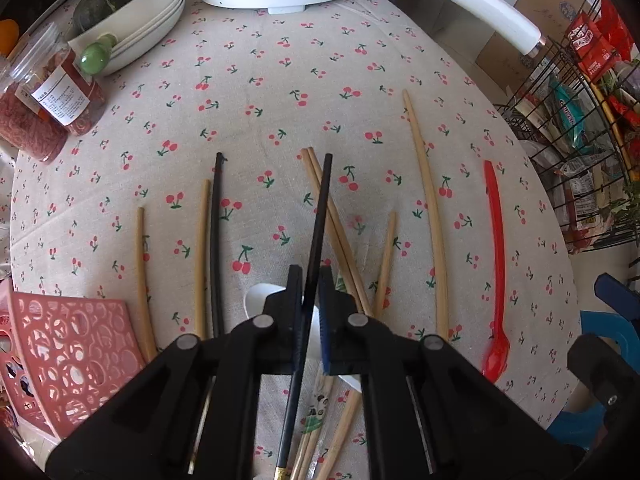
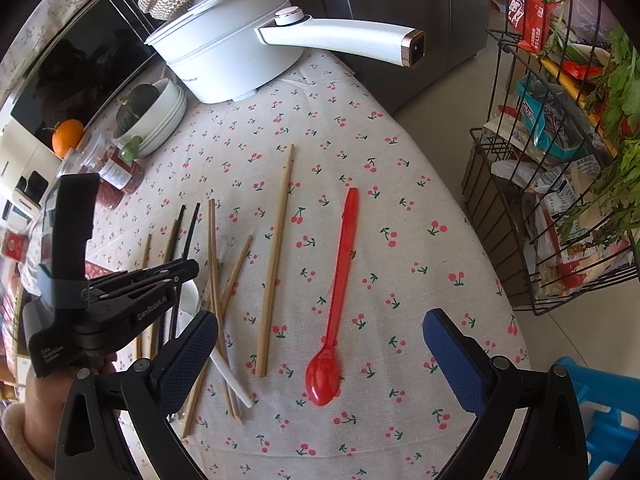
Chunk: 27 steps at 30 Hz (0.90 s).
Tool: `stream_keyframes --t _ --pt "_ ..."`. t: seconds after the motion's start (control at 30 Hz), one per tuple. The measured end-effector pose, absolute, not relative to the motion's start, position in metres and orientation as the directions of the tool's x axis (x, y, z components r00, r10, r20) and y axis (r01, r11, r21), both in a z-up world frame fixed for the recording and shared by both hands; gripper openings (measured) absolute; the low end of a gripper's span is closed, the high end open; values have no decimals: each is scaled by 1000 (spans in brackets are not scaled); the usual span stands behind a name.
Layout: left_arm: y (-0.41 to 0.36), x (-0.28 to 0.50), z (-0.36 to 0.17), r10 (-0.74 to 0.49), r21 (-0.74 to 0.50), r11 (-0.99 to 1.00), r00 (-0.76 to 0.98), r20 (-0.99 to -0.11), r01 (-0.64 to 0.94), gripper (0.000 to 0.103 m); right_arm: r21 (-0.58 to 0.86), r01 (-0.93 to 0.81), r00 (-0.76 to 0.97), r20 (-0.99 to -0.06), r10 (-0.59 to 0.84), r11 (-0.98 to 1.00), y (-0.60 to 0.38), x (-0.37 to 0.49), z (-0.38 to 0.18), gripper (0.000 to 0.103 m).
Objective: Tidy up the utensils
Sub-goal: 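Reach the left gripper down and grasp the black chopstick, then lift the black chopstick with the left gripper while the right gripper grasps the white spoon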
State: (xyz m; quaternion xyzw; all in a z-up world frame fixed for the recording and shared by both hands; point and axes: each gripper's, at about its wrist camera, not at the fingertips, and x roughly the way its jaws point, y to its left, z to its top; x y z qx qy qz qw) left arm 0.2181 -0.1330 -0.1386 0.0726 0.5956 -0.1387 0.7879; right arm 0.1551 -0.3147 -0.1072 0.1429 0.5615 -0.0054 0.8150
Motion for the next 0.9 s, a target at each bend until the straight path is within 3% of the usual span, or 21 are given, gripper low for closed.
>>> stream_keyframes --t 0.47,0.73,0.9 --pt "-35 137 -60 -285 -184 948 430 -857 261 6 275 109 314 -921 229 955 -264 169 -124 100" --pt "18 116 -47 -327 -261 944 484 -811 201 6 343 -44 267 -901 342 938 -202 187 -132 69" --pt "41 109 -48 -343 -287 939 483 -806 189 7 281 -172 245 -916 317 944 -173 200 -139 60"
